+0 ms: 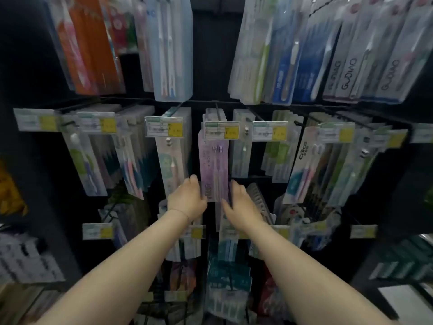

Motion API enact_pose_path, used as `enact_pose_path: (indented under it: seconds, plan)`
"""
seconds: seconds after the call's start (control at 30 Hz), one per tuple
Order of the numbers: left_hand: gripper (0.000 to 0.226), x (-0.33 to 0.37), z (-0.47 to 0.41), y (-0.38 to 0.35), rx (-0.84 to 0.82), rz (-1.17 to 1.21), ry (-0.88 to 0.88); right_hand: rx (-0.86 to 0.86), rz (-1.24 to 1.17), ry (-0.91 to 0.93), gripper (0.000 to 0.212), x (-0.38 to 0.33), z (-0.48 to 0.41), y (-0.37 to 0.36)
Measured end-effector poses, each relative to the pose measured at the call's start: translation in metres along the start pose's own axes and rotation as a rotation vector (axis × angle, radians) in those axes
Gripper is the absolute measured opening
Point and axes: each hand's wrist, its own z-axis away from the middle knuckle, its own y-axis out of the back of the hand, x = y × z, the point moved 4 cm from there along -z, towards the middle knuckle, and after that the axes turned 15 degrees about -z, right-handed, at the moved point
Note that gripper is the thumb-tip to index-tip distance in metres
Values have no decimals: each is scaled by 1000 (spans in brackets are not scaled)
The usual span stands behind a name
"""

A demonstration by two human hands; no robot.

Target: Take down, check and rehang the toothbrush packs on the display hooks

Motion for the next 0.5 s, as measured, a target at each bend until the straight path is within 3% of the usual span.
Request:
enact_pose_path:
  seconds: [0.2,0.4,0.5]
  plan:
    - [43,3,-16,-8,-76,444,-12,4,-160,-63,68,-6,-19,-3]
    - [15,-3,-27,-4,15,645,73,111,-209,-37,56,-7,-29,-6]
    - [14,-3,-29,-3,47,752,72,183,-192,-9,55,-11,-30,-3]
